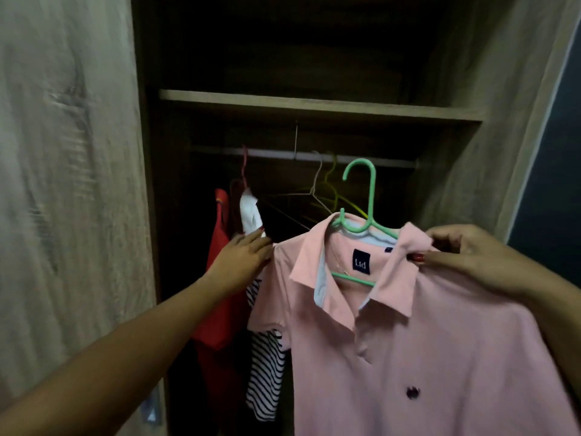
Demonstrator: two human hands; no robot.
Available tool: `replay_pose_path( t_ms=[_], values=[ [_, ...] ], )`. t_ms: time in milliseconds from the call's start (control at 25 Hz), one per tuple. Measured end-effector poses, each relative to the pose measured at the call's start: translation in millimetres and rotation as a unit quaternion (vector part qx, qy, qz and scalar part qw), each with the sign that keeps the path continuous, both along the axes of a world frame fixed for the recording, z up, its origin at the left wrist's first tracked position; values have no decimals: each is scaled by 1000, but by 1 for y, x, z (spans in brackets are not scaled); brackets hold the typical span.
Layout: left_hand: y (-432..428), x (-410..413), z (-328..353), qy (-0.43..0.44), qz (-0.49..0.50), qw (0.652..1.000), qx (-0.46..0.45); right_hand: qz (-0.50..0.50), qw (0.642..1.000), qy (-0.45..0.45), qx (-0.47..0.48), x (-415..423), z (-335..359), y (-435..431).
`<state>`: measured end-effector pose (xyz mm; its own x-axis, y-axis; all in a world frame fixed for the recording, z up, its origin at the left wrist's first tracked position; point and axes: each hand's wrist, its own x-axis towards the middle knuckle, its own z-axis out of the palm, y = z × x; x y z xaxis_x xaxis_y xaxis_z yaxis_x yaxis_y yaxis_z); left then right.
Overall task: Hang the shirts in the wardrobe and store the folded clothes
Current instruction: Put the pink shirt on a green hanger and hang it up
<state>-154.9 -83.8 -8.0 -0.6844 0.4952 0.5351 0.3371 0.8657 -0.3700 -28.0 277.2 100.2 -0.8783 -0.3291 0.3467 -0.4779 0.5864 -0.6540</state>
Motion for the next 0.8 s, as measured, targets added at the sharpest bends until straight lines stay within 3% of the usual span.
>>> replay_pose_path(
  t_ms=[160, 360, 600, 800],
  values=[
    [-36, 0, -6, 37, 80, 995, -45, -5, 998, 27, 49, -44, 7, -32],
    [-82, 17, -16, 10, 166, 981, -97, -91, 991, 78, 56, -97, 16, -71],
    [-59, 35, -5, 19, 108, 993, 42, -160, 976, 139, 43, -170, 26, -157],
    [-41, 56, 5, 32, 94, 987, 122, -170, 975, 136, 51, -219, 23, -205]
  ],
)
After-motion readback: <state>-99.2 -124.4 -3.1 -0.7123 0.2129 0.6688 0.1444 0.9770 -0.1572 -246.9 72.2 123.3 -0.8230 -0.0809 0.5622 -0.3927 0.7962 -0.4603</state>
